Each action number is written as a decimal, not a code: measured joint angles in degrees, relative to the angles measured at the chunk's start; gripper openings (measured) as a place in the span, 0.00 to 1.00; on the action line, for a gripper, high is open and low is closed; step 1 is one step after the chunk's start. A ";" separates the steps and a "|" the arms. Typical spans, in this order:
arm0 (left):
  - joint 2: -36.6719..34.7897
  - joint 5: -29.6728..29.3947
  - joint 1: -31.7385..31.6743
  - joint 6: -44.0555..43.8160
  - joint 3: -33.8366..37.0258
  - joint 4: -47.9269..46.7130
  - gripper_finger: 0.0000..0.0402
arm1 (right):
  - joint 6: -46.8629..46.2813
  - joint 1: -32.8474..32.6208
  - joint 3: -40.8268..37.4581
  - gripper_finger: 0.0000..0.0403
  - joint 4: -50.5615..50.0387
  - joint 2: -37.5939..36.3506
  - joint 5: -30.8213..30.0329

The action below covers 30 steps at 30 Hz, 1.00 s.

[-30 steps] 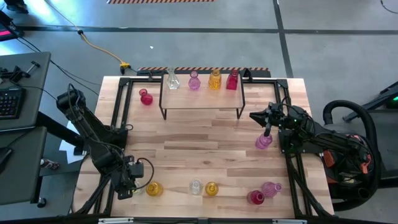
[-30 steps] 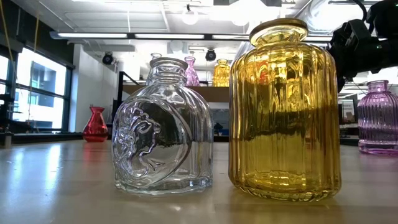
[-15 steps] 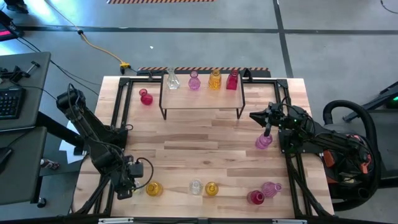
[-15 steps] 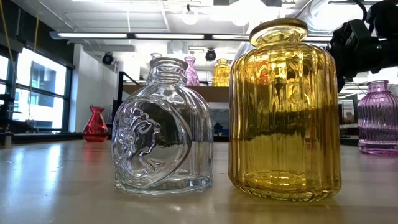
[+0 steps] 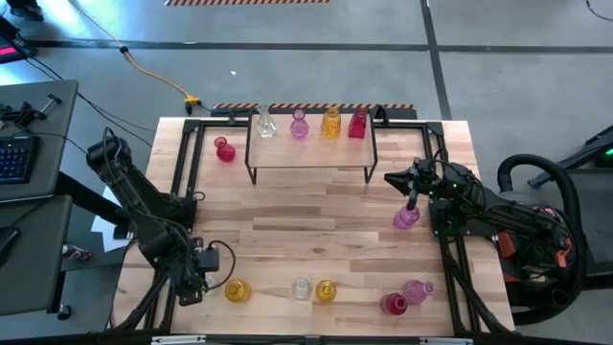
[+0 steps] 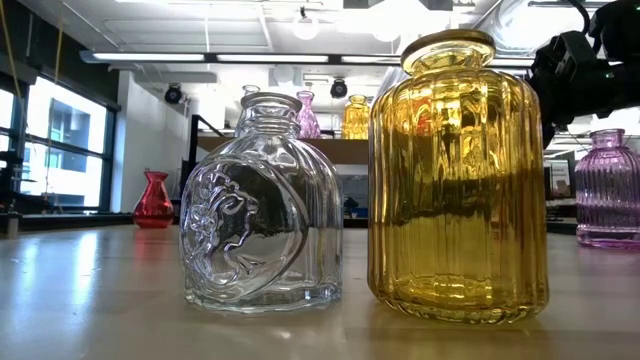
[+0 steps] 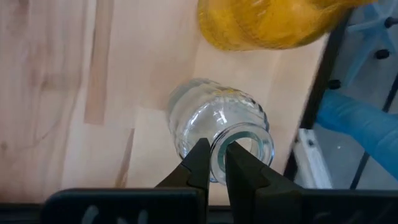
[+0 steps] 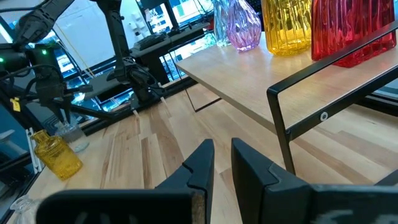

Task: Sort vases onto shelf
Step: Put the left transparent vase on the shelf aligned with the other transparent vase

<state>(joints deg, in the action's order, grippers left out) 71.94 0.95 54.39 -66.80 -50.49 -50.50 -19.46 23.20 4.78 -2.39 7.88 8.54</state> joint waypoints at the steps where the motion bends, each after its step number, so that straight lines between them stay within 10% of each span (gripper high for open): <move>1: -0.16 0.00 0.00 0.30 -0.37 -0.49 0.04 | -0.02 0.00 0.00 0.09 0.02 0.00 0.00; 16: -2.75 0.09 -6.31 7.19 -9.48 -15.07 0.04 | -0.01 0.00 0.00 0.09 -0.01 -0.02 0.00; 30: -2.77 -0.64 -29.48 34.08 -23.24 -29.98 0.05 | 0.00 -0.01 0.00 0.09 -0.17 -0.02 0.00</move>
<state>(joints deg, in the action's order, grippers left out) 69.17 0.31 24.91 -32.72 -73.73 -80.48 -19.46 23.18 4.78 -2.57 7.86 8.54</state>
